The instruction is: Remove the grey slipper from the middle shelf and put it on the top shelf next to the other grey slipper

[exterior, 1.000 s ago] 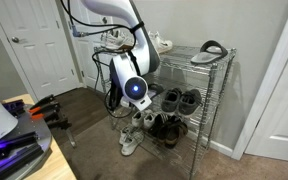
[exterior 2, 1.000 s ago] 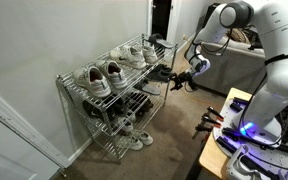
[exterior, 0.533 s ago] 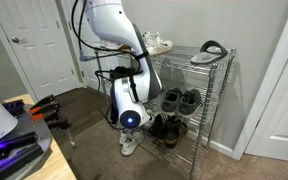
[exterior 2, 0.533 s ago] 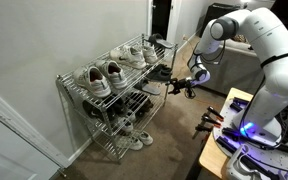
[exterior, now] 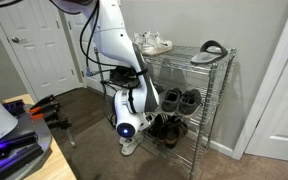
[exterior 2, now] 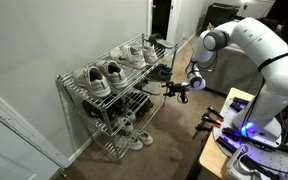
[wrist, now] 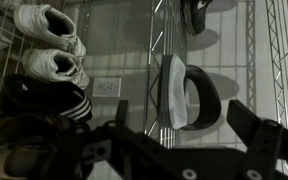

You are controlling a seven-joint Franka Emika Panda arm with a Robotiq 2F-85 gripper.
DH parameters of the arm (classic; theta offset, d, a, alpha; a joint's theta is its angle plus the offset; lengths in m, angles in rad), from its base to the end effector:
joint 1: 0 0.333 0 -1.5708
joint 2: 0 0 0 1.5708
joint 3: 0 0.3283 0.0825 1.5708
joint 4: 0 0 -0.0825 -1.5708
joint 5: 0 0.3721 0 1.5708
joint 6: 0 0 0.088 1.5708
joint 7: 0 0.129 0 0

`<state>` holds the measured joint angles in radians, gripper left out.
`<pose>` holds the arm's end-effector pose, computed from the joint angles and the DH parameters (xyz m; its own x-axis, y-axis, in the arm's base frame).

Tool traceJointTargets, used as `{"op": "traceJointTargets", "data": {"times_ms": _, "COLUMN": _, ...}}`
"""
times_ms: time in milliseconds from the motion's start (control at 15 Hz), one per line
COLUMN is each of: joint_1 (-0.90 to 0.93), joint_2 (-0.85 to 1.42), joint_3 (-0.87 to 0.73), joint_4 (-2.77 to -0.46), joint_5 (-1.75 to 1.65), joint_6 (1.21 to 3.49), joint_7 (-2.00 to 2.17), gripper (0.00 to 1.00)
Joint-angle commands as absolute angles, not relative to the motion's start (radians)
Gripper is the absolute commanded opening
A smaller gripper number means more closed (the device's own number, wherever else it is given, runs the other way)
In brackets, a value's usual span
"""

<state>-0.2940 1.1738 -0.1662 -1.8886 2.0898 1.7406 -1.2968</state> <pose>0.4915 -0.1490 -0.0918 0.5897 -0.7992 -0.1162 -0.2743 -0.0629 -0.9596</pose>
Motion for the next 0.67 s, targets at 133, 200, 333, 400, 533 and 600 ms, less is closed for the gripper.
{"op": "traceJointTargets", "data": {"times_ms": 133, "joint_1": -0.253, "joint_2": 1.217, "joint_3": -0.174, "joint_4": -1.851, "joint_5": 2.208, "joint_6": 1.715, "joint_7": -1.326, "gripper": 1.00}}
{"op": "traceJointTargets", "data": {"times_ms": 200, "joint_1": -0.247, "joint_2": 1.219, "joint_3": -0.172, "joint_4": -1.848, "joint_5": 2.218, "joint_6": 1.712, "joint_7": -1.326, "gripper": 1.00}}
{"op": "traceJointTargets", "data": {"times_ms": 333, "joint_1": -0.235, "joint_2": 1.221, "joint_3": -0.169, "joint_4": -1.843, "joint_5": 2.244, "joint_6": 1.713, "joint_7": -1.327, "gripper": 1.00}}
{"op": "traceJointTargets", "data": {"times_ms": 400, "joint_1": -0.232, "joint_2": 1.223, "joint_3": -0.166, "joint_4": -1.839, "joint_5": 2.257, "joint_6": 1.710, "joint_7": -1.324, "gripper": 1.00}}
{"op": "traceJointTargets", "data": {"times_ms": 533, "joint_1": -0.225, "joint_2": 1.225, "joint_3": -0.160, "joint_4": -1.838, "joint_5": 2.285, "joint_6": 1.703, "joint_7": -1.322, "gripper": 1.00}}
{"op": "traceJointTargets", "data": {"times_ms": 600, "joint_1": -0.220, "joint_2": 1.227, "joint_3": -0.159, "joint_4": -1.836, "joint_5": 2.296, "joint_6": 1.701, "joint_7": -1.322, "gripper": 1.00}}
